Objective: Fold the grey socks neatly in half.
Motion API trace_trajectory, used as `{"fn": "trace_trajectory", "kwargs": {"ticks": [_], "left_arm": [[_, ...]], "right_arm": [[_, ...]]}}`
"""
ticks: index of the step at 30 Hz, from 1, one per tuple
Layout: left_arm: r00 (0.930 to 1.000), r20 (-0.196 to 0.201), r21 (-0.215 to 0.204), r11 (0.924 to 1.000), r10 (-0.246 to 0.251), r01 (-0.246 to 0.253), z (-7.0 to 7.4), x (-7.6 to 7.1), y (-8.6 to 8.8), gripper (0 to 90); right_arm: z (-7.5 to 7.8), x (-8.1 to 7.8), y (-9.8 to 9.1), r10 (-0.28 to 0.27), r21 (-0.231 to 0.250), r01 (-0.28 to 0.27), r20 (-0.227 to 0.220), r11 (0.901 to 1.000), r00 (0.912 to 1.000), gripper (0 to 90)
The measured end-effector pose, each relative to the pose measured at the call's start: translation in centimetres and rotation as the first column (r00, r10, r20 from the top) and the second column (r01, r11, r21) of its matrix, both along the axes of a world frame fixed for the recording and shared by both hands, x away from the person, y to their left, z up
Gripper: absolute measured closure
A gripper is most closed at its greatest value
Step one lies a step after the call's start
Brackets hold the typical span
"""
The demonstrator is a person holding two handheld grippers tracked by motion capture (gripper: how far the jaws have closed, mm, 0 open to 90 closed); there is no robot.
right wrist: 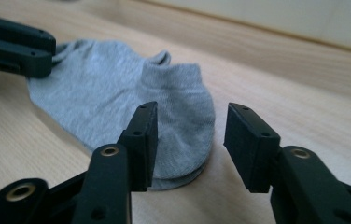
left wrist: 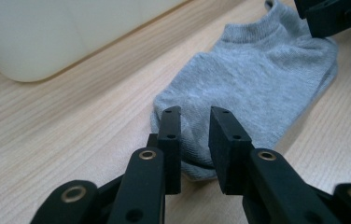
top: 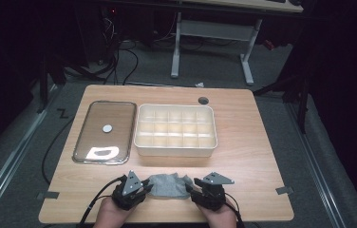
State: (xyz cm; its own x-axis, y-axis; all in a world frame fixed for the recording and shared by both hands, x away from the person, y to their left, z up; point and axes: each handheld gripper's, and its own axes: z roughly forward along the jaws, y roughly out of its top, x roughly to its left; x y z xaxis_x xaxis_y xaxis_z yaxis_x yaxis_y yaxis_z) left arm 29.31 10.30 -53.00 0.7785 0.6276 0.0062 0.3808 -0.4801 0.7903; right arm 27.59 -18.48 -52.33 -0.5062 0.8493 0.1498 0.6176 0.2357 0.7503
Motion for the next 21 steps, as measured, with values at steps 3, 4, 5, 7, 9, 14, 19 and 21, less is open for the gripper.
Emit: {"fn": "trace_trajectory", "kwargs": {"ticks": [3,4,5,7,9,14,19,21], "left_arm": [[0.9999,0.002,0.018,0.9997,-0.014,0.014,-0.1,-0.3,-0.2,74.9],[0.9998,0.002,0.026,0.9995,-0.021,0.021,-0.1,-0.4,-0.2,75.0],[0.9998,0.002,0.026,0.9995,-0.021,0.021,-0.1,-0.4,-0.2,75.0],[0.9997,0.001,0.032,0.9992,-0.026,0.026,-0.1,-0.5,0.0,74.9],[0.9995,-0.021,0.02,0.9995,-0.022,0.023,-0.2,-0.5,0.5,75.0],[0.9983,-0.055,-0.007,0.9998,-0.019,0.019,-0.3,-0.8,1.4,75.5],[0.9993,-0.036,0.007,0.9999,-0.011,0.011,-0.3,-1.6,1.7,75.4],[0.9994,-0.034,0.008,0.9999,-0.011,0.011,-0.3,-1.8,1.8,75.4]], "right_arm": [[-0.5,-0.2,0.5,0.024,-0.038,-0.025,-0.021,0.999,0.9995,53.7],[-0.6,-0.4,0.7,0.027,-0.065,-0.028,-0.008,0.9975,0.9996,54.2],[-0.6,-0.4,0.7,0.027,-0.065,-0.028,-0.008,0.9975,0.9996,54.2],[-0.6,-0.5,0.8,0.029,-0.079,-0.029,-0.001,0.9964,0.9996,54.7],[-0.7,-0.5,0.9,0.032,-0.08,-0.032,0.005,0.9963,0.9995,55.0],[-0.8,-0.7,1.1,0.052,-0.084,-0.05,0.018,0.9952,0.9985,57.5],[-0.9,-0.9,1.5,0.075,-0.07,-0.073,0.018,0.9948,0.997,63.9],[-0.9,-1.0,1.6,0.079,-0.066,-0.078,0.014,0.9948,0.9967,65.3]]}}
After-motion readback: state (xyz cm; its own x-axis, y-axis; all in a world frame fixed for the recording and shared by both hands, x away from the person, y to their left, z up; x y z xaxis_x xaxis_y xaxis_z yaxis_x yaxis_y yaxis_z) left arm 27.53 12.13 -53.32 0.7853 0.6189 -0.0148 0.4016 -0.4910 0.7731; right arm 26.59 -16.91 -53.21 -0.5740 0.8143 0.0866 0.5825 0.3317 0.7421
